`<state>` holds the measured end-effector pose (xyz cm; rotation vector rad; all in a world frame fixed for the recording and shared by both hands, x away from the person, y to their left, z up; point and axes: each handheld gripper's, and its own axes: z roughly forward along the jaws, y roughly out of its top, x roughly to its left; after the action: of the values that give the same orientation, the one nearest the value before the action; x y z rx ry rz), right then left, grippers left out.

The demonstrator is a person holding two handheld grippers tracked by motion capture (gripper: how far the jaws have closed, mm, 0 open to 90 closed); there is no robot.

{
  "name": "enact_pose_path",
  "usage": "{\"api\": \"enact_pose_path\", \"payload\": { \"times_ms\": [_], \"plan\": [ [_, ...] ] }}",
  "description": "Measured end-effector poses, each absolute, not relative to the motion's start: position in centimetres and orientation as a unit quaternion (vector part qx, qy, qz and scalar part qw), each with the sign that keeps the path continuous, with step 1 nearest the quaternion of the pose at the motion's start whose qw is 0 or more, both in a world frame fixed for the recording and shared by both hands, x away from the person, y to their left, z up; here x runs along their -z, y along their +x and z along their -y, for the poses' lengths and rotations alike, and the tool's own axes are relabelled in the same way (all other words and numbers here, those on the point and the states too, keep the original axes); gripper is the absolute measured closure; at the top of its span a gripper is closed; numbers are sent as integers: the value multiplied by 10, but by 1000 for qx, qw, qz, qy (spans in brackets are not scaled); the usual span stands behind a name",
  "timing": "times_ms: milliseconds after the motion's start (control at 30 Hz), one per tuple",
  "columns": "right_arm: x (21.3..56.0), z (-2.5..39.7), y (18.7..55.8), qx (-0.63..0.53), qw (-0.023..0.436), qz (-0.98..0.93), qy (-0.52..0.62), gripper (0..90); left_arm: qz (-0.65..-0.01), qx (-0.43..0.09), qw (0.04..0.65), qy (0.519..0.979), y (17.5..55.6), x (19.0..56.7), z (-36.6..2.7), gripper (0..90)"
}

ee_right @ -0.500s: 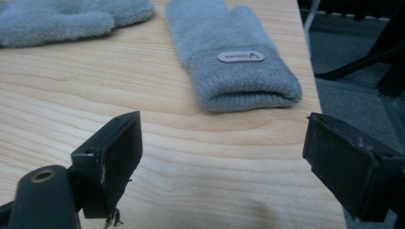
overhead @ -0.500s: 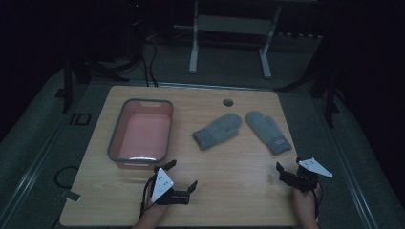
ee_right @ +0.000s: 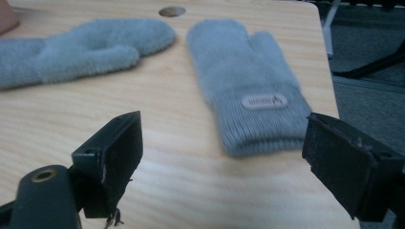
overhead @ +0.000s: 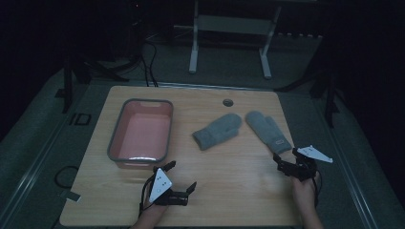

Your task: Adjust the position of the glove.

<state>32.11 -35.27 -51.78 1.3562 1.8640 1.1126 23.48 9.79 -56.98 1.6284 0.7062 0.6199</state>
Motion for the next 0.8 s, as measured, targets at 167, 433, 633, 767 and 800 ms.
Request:
{"api": "enact_pose_path", "payload": {
  "times_ms": [167,433,633,767,800],
  "plan": [
    [509,337,337,-409,291,-723,474,138,-305,-264,591,699,235,570,-99,1],
    [503,303,356,-407,261,-752,448,154,-304,-266,590,699,235,570,-98,1],
    [502,277,372,-418,239,-774,410,141,-303,-268,589,700,235,570,-98,1],
    [504,261,384,-426,218,-783,397,141,-304,-266,590,699,235,570,-98,1],
    [505,257,388,-428,210,-785,395,141,-305,-266,590,698,235,570,-98,1]
  ]
}}
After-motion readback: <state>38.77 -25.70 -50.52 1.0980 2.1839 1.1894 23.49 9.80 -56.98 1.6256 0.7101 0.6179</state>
